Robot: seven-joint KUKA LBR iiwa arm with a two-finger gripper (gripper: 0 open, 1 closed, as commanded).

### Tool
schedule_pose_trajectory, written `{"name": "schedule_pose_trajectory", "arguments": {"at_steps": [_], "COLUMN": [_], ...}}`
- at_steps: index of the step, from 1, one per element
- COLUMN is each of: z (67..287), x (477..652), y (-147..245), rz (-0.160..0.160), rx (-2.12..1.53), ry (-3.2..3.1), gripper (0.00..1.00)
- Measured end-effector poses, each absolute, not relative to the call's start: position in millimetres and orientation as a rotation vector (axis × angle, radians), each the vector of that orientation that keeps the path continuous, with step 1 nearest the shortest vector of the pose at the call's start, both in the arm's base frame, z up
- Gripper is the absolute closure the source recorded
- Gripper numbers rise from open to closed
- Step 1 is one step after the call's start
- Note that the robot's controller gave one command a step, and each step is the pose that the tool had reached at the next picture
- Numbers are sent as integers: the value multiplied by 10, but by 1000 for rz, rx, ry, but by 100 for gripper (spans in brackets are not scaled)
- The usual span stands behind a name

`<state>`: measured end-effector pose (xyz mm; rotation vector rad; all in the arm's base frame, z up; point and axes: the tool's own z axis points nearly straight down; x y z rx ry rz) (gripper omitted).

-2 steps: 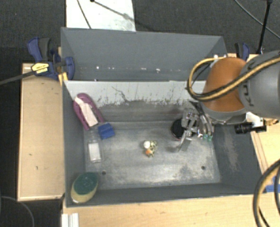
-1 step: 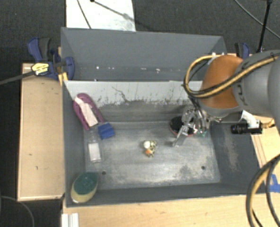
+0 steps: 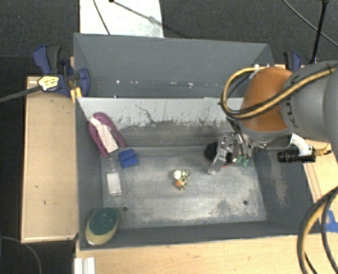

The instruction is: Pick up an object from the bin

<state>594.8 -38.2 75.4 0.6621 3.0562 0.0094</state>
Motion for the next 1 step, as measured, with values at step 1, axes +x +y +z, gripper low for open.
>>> {"name": "schedule_pose_trajectory", "arguments": {"at_steps": [1], "z": [2068], "x": [5645], "y": [-759], "rz": [0], "rx": [673], "ry": [3060], "gripper": [100]}}
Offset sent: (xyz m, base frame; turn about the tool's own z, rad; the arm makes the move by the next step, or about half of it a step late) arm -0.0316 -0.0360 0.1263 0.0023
